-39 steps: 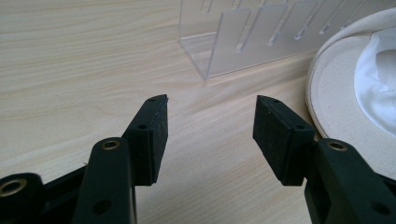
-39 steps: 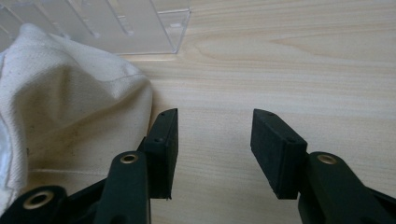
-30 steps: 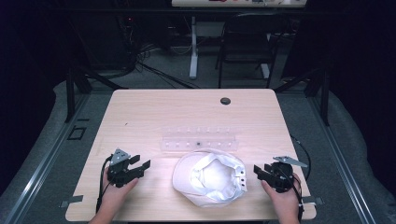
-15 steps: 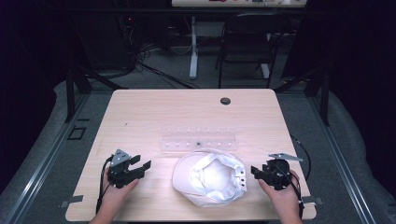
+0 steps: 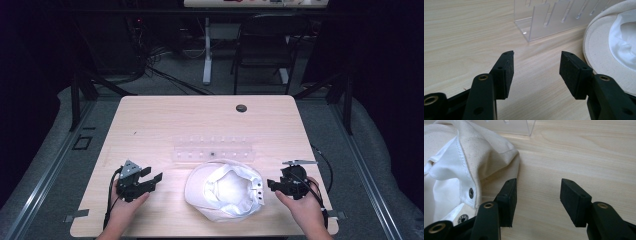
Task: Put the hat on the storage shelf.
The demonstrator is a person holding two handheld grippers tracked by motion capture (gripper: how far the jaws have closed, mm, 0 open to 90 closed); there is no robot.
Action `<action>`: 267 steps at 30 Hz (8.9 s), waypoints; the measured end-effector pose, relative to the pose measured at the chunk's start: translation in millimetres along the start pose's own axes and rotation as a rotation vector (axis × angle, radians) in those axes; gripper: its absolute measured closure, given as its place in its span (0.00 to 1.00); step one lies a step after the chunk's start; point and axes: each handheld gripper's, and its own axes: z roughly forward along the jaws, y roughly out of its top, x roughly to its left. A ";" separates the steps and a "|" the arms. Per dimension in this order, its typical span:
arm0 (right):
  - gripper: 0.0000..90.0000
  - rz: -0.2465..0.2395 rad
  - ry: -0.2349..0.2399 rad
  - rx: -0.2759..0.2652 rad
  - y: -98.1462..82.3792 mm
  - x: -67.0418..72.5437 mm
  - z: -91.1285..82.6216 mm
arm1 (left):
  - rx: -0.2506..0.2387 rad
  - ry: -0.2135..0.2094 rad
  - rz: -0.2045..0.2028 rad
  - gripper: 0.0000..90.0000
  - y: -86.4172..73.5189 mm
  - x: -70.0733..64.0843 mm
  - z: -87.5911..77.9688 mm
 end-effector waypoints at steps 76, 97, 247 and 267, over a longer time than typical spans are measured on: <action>0.51 0.140 0.159 0.477 40.1 39.9 19.2 | 0.000 -0.007 0.014 0.51 -0.1 -1.7 1.4; 0.79 0.212 0.187 0.492 47.4 42.5 13.2 | 0.004 -0.005 0.014 0.51 -0.2 -1.4 1.6; 0.92 0.465 0.571 0.056 244.7 67.4 -90.9 | -0.098 -0.127 0.364 0.43 92.8 -150.8 68.9; 0.92 0.445 0.560 0.044 249.5 79.4 -91.1 | -0.135 -0.078 0.350 0.85 108.6 -136.8 63.5</action>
